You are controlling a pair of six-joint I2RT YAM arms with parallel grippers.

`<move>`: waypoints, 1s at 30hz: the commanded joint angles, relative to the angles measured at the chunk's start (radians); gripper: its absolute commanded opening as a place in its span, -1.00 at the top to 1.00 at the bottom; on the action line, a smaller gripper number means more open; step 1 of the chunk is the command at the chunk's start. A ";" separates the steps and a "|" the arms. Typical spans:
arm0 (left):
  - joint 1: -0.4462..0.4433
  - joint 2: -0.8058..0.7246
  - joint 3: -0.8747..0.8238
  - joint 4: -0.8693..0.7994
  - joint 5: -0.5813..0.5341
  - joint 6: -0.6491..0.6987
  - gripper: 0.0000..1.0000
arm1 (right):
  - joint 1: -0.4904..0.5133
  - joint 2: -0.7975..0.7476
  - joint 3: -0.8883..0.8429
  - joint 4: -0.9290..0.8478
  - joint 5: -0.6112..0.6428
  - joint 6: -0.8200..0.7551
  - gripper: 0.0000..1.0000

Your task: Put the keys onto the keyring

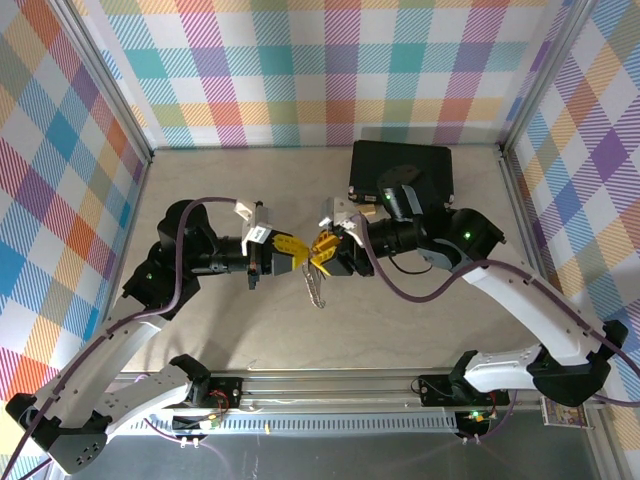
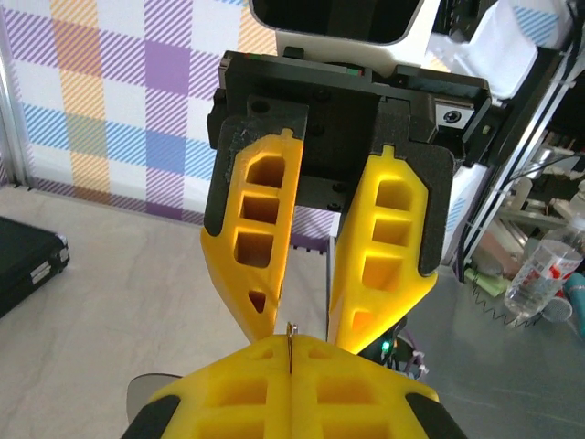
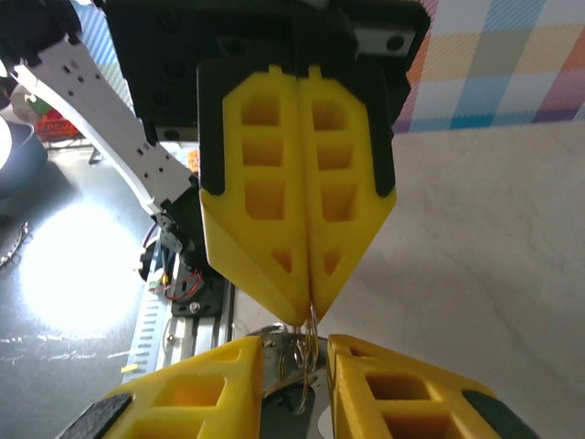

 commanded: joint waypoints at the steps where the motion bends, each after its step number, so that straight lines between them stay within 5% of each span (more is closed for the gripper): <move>1: -0.005 -0.020 -0.016 0.122 0.041 -0.055 1.00 | 0.006 -0.015 -0.015 0.086 -0.034 0.046 0.47; 24: -0.006 -0.035 -0.042 0.224 0.059 -0.125 1.00 | 0.001 -0.073 -0.074 0.142 0.008 0.111 0.56; 30: -0.006 -0.040 -0.048 0.225 0.059 -0.126 1.00 | -0.001 -0.066 -0.072 0.155 -0.005 0.121 0.44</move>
